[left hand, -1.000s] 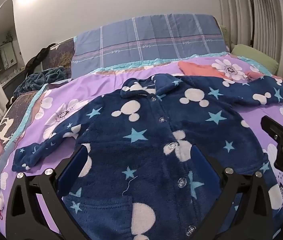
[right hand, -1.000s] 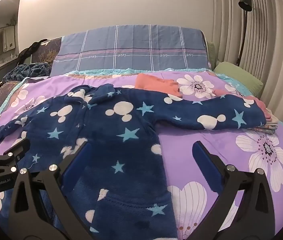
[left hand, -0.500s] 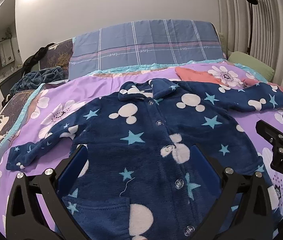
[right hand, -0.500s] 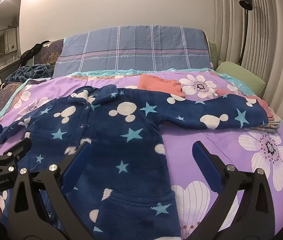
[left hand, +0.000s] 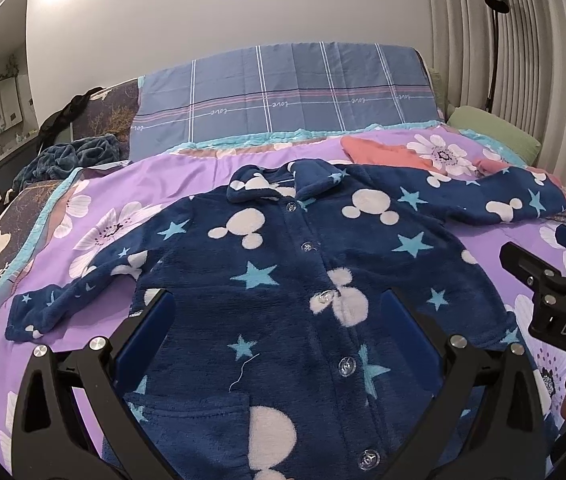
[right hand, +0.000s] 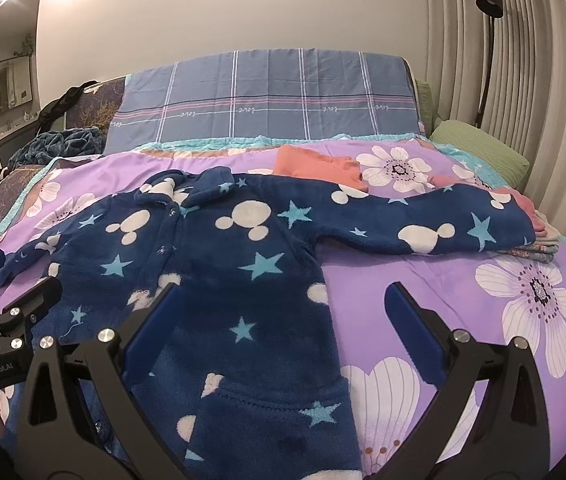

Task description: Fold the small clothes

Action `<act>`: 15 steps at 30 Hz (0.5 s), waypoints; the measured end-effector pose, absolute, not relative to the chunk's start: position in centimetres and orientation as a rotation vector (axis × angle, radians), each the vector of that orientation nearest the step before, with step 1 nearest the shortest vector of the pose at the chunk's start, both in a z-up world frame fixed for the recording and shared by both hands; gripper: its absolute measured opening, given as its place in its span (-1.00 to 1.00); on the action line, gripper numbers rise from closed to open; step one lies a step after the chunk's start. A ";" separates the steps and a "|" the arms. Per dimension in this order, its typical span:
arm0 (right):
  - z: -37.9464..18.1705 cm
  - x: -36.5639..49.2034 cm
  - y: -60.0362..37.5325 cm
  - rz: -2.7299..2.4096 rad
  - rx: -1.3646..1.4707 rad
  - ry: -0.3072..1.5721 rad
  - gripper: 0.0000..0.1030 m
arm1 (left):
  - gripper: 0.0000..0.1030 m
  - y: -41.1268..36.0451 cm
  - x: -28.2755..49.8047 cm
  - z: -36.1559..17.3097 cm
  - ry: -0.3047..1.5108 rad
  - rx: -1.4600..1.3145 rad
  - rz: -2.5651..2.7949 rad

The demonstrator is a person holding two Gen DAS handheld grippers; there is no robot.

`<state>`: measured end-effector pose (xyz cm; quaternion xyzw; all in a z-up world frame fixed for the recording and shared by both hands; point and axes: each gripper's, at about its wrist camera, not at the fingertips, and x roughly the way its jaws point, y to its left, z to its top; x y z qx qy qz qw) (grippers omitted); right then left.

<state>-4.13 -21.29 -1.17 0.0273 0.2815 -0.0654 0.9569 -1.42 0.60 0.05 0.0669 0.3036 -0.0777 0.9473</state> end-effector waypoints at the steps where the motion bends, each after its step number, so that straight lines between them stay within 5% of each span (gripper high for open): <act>1: -1.2 -4.1 -21.3 -0.133 0.056 0.572 0.96 | 0.97 0.6 -1.4 0.1 0.616 0.136 -0.158; 15: -1.0 -3.9 -21.0 -0.131 0.041 0.574 0.96 | 0.97 0.7 -1.6 0.5 0.567 0.114 -0.165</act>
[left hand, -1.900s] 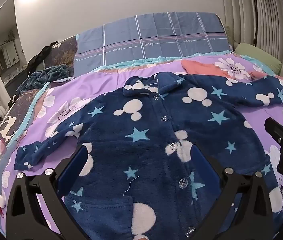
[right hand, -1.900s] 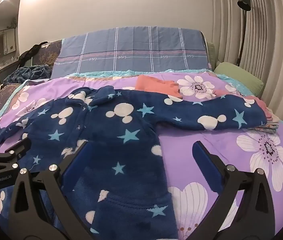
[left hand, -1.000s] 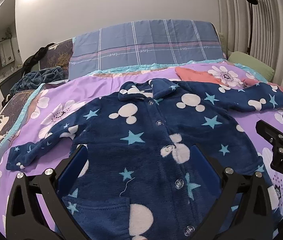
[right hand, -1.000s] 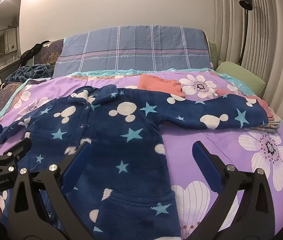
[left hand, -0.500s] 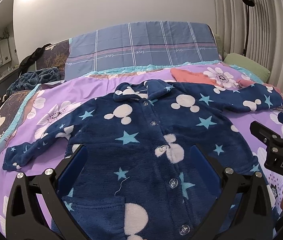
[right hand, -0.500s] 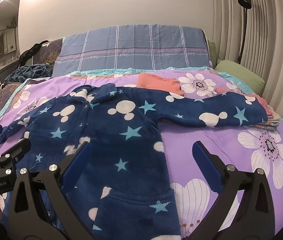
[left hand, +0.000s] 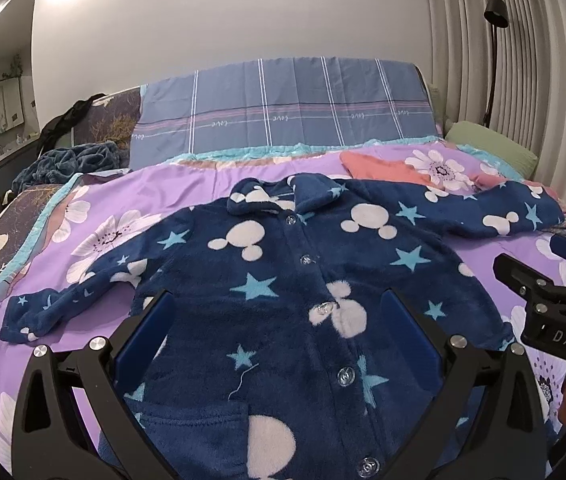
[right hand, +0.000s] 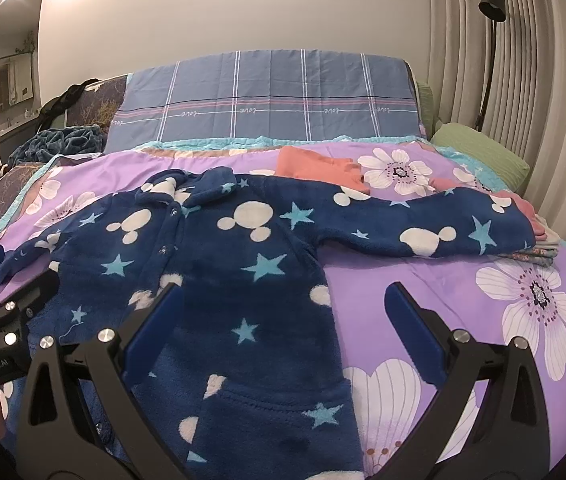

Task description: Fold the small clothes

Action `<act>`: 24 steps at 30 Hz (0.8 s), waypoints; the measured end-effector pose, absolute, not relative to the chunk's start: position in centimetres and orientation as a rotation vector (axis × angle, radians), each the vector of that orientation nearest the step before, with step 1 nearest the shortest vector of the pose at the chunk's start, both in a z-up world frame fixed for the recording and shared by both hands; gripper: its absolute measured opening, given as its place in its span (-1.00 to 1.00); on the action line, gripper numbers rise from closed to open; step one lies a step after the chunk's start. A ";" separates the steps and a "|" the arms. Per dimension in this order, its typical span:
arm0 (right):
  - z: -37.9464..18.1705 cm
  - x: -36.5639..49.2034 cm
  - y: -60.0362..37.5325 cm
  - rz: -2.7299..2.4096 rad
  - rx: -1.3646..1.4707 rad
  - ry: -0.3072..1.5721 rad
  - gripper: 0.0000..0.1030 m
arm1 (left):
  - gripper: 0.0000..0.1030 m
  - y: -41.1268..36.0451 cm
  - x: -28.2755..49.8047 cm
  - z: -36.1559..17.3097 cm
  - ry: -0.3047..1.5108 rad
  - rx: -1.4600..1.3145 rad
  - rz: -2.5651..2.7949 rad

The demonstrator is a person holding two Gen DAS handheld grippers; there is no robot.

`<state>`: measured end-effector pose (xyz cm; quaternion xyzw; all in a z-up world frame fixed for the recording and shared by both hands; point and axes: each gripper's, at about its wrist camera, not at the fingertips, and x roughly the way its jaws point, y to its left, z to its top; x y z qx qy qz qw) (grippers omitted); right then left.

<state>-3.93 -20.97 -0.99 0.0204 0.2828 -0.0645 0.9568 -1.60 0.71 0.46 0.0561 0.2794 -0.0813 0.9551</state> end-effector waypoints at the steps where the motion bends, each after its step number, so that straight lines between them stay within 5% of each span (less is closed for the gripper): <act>1: -1.0 -3.9 -21.0 -0.132 0.042 0.575 0.96 | 0.97 0.7 -1.6 0.4 0.567 0.116 -0.166; 24: -2.1 -2.4 -16.2 -0.026 -0.021 0.638 0.96 | 0.97 5.2 -1.1 -1.4 0.654 0.091 -0.085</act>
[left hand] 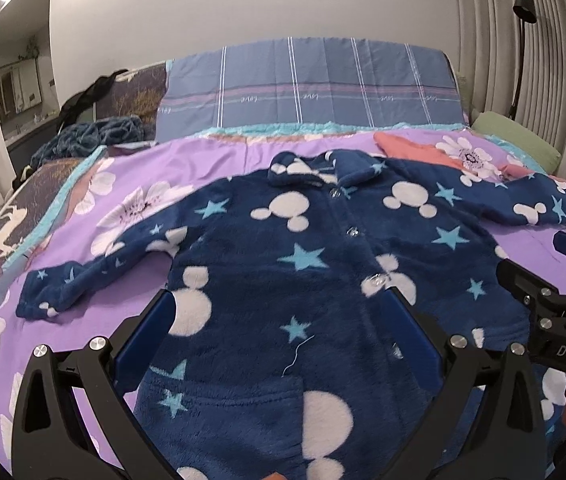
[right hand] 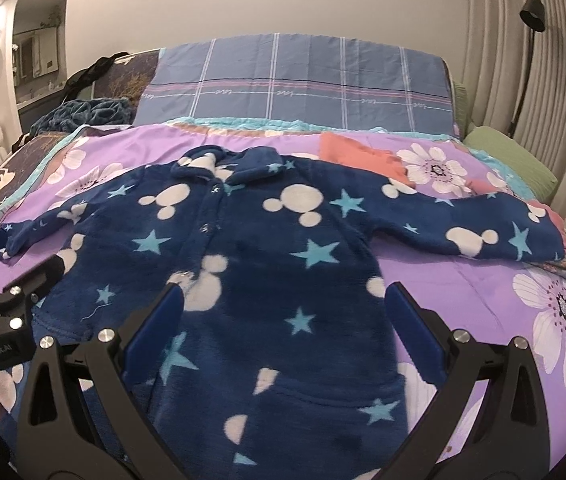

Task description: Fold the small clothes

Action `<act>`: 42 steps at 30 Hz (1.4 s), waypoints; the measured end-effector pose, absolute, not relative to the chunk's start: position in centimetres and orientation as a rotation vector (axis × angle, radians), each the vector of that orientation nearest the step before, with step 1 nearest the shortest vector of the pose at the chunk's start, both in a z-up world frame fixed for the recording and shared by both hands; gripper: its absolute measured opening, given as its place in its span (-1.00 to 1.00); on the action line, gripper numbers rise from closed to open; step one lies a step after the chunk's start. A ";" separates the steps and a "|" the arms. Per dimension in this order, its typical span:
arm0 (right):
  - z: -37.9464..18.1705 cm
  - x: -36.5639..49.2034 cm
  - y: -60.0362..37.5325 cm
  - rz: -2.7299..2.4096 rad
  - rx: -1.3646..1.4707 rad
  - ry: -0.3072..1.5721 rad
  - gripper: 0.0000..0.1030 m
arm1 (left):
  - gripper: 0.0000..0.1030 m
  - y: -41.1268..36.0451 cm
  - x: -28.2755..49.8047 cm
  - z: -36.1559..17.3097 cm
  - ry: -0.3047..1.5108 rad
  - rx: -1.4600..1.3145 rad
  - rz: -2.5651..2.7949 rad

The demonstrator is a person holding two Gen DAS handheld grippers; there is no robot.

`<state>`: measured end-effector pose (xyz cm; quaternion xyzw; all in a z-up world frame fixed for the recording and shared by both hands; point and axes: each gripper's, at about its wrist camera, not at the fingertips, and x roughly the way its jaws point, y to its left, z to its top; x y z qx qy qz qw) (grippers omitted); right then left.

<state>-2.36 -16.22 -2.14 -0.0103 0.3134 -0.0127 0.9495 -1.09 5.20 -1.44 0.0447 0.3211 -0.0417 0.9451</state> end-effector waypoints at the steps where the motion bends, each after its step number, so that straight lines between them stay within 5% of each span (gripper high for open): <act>1: -2.2 -2.3 -15.9 -0.021 -0.025 0.640 0.96 | 0.97 5.3 -1.0 -1.6 0.657 0.093 -0.083; 42: -4.5 0.0 -15.9 -0.061 -0.031 0.720 0.96 | 0.97 8.0 0.2 -3.6 0.696 -0.025 -0.165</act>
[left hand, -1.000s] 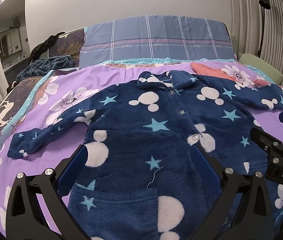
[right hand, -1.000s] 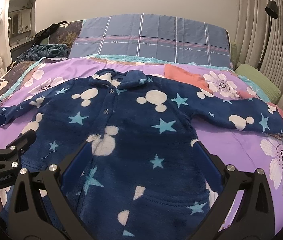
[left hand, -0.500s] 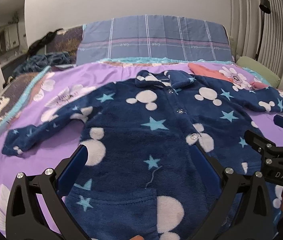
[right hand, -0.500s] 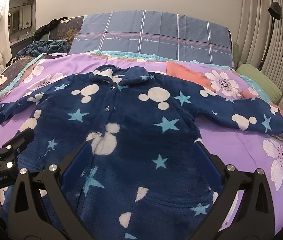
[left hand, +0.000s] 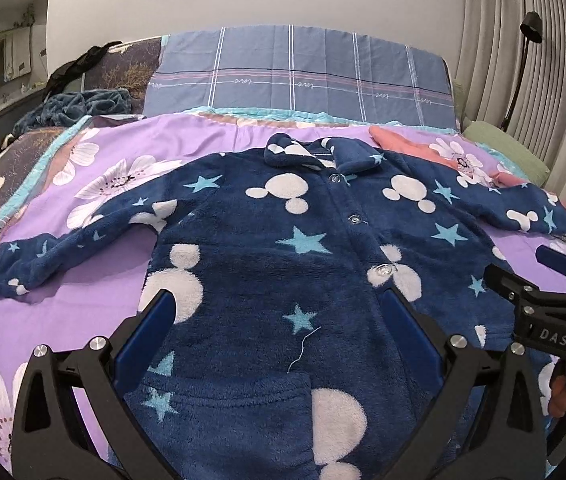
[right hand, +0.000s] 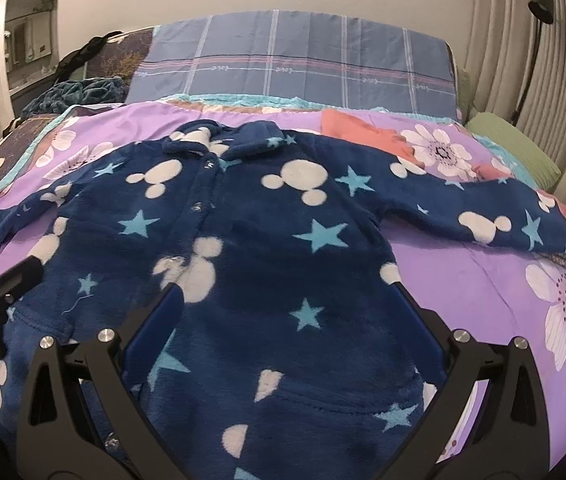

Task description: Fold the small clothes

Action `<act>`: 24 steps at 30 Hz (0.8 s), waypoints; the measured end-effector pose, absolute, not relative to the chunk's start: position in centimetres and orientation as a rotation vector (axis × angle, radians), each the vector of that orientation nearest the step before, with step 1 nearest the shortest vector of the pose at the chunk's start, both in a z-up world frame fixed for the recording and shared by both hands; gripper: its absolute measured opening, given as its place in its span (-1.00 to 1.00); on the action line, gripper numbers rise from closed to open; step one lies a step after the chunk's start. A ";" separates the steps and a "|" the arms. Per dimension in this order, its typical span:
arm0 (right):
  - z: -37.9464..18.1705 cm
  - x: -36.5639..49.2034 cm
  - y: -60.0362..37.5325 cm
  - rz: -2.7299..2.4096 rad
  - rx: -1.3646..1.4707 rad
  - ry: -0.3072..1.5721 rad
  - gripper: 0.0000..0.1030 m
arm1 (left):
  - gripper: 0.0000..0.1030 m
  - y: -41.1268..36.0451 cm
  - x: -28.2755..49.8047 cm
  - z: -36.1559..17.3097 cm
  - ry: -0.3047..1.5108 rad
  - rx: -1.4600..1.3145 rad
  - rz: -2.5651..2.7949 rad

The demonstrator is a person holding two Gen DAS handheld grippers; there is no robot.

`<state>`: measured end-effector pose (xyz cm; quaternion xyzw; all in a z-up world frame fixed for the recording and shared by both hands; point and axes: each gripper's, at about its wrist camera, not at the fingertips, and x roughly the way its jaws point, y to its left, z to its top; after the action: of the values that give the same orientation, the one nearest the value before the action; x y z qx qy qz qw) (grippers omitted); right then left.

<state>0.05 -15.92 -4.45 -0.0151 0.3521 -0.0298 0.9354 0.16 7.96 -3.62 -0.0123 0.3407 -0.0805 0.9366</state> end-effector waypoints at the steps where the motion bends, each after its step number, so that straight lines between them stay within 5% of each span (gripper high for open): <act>1: -4.6 0.2 -16.2 -0.069 -0.026 0.724 0.96 | 0.97 8.3 0.3 -3.6 0.697 -0.043 -0.176; 12: -5.6 1.0 -17.4 -0.088 0.029 0.758 0.96 | 0.97 13.7 2.8 -5.2 0.755 -0.270 -0.235; 18: -6.2 0.9 -18.0 -0.119 0.004 0.766 0.96 | 0.97 24.0 4.3 -8.0 0.839 -0.581 -0.131; 24: -6.7 0.9 -18.8 -0.147 0.002 0.770 0.96 | 0.55 36.2 3.5 -11.8 0.785 -0.955 0.129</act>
<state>0.90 -18.77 -6.69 0.0008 0.3754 -0.0714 0.9241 3.54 36.22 -11.77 -0.4473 0.3677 0.0607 0.8131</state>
